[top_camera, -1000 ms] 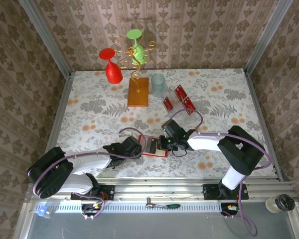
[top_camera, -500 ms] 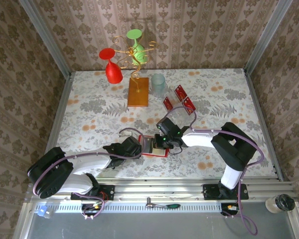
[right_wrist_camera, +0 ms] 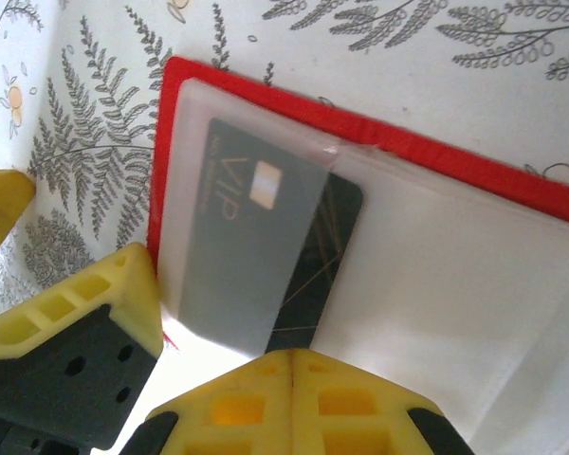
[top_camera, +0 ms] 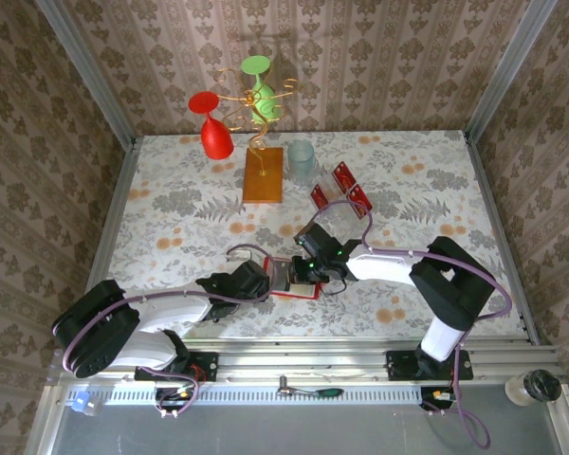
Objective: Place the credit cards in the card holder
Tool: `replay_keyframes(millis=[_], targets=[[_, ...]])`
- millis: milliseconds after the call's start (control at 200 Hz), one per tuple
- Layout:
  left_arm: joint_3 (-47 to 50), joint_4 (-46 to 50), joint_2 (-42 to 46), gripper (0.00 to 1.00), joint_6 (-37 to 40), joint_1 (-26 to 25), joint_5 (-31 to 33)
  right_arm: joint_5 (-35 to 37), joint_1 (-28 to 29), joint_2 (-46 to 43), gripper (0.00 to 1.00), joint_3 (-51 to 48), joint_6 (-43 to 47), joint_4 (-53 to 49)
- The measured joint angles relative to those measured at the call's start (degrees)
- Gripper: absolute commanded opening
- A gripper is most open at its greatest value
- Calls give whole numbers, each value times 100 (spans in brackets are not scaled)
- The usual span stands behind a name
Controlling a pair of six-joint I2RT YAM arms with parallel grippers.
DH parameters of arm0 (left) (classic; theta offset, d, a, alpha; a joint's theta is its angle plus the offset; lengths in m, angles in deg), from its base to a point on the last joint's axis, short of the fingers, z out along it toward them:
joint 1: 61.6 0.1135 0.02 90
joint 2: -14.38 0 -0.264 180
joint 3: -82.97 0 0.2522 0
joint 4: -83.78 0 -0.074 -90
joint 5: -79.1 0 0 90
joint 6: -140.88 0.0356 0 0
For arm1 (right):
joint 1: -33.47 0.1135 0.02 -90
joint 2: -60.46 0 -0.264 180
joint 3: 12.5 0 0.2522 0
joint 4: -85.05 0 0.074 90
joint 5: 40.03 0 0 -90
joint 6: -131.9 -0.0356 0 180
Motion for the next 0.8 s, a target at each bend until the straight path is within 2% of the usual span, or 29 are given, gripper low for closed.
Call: replay_keyframes(millis=[800], targets=[[59,-48,50,100,-9,-24,37,-13,87,614,0,463,-7,-57]])
